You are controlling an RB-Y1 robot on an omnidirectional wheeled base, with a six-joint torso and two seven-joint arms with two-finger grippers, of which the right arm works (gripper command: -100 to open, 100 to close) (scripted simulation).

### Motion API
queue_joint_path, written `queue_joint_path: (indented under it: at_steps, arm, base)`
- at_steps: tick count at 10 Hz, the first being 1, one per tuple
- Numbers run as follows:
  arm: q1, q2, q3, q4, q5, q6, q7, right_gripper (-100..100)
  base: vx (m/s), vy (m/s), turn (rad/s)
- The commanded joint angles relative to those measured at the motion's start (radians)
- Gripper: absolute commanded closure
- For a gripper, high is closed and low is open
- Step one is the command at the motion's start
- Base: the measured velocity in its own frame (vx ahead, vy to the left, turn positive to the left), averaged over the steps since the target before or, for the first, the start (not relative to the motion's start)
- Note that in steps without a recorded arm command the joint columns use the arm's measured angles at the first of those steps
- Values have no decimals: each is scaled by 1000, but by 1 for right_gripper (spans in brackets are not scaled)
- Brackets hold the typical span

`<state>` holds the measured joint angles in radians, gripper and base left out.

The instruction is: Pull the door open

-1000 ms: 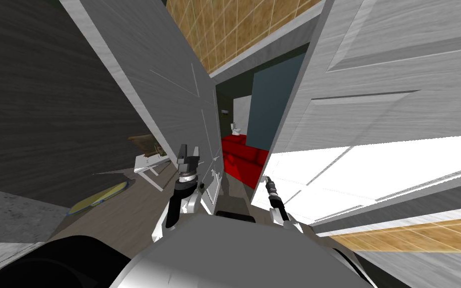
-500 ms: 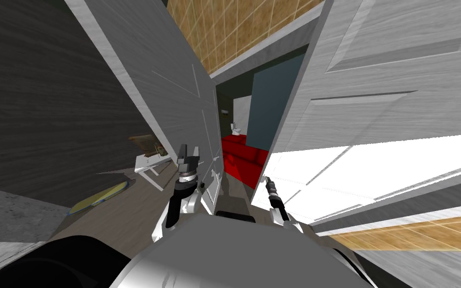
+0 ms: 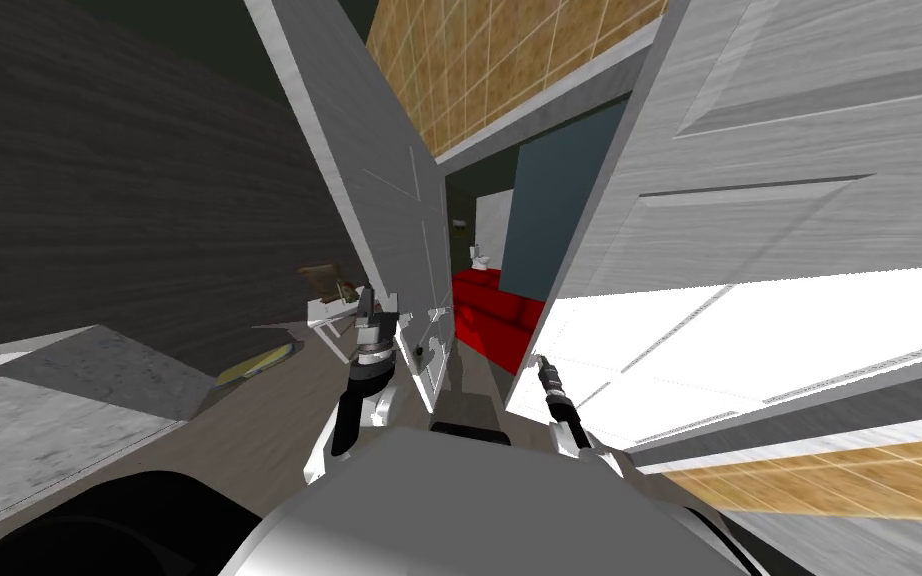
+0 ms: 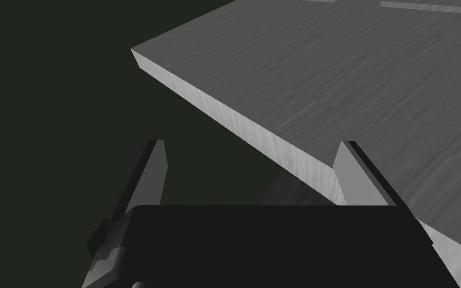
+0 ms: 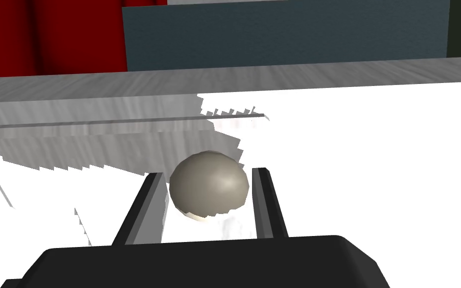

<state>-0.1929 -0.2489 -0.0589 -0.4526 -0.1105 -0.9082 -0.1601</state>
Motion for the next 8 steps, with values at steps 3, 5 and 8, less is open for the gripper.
queue_joint_path:
  at_steps: [3, 5, 8]
  arm:
    - [32, -30, 11, -15, 35, -11, -64, 100]
    - [46, -51, 13, -19, 51, -19, -98, 100]
    - [59, -63, 44, -29, 68, -31, -123, 100]
  base:
    - [-214, -46, 173]
    - [-213, -59, 162]
    - [-176, -54, 75]
